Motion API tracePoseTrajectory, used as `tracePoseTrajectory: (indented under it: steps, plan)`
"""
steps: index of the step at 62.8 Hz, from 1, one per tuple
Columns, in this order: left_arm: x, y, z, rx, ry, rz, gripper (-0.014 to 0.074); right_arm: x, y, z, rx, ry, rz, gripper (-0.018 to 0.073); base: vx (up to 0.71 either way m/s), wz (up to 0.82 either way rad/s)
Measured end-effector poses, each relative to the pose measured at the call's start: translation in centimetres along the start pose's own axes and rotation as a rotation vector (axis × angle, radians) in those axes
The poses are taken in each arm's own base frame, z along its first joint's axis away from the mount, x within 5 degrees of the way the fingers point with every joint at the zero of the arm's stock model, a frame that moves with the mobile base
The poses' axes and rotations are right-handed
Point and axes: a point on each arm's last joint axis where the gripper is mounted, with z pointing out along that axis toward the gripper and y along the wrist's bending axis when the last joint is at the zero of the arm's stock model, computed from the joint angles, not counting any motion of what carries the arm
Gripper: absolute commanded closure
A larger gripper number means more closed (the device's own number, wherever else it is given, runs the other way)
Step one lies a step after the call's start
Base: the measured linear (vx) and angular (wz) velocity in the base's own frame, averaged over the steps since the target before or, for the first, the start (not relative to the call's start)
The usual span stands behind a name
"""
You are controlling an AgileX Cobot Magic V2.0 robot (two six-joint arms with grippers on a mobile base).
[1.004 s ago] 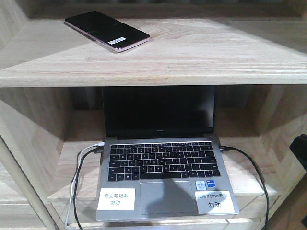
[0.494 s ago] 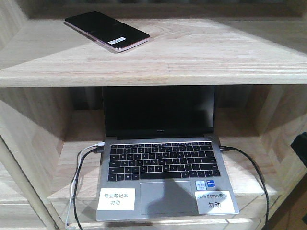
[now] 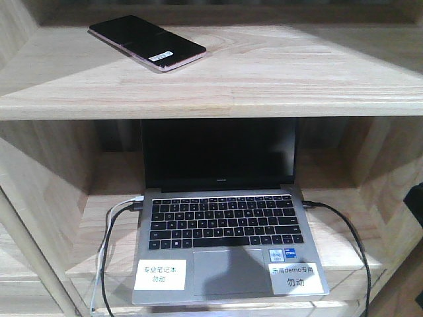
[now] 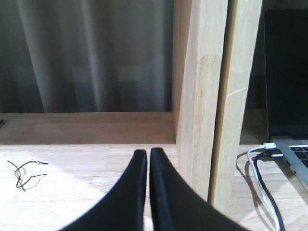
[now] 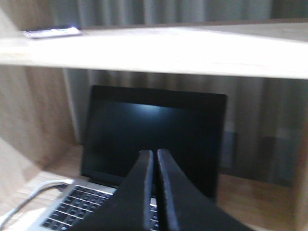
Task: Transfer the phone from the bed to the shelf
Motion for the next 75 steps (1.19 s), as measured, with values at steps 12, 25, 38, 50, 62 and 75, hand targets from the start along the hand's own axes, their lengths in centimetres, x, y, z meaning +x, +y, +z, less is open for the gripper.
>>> tracePoseTrajectory:
  steps: [12,25,38,50,62,75]
  plan:
    - [0.0,0.0,0.0,0.000,0.000,0.000,0.0595,0.1,-0.4,0.0,0.044,0.008,-0.003,0.0564,0.00,0.00]
    - [0.0,0.0,0.0,0.000,0.000,0.000,0.0595,0.0,-1.0,-0.1,0.115,0.006,-0.006,0.0564,0.00,0.00]
    - [0.0,0.0,0.0,0.000,0.000,0.000,0.0595,0.0,-2.1,-0.4,0.247,-0.002,-0.015,0.0564,0.00,0.00]
    - [0.0,0.0,0.0,0.000,0.000,0.000,0.0595,2.2,-2.6,-1.6,0.335,-0.006,-0.023,0.0564,0.00,0.00]
    - [0.0,0.0,0.0,0.000,0.000,0.000,0.0595,5.7,-2.7,-2.7,0.388,-0.003,-0.026,0.0564,0.00,0.00]
    - [0.0,0.0,0.0,0.000,0.000,0.000,0.0595,9.5,-2.6,-3.2,0.392,0.008,-0.062,0.0564,0.00,0.00]
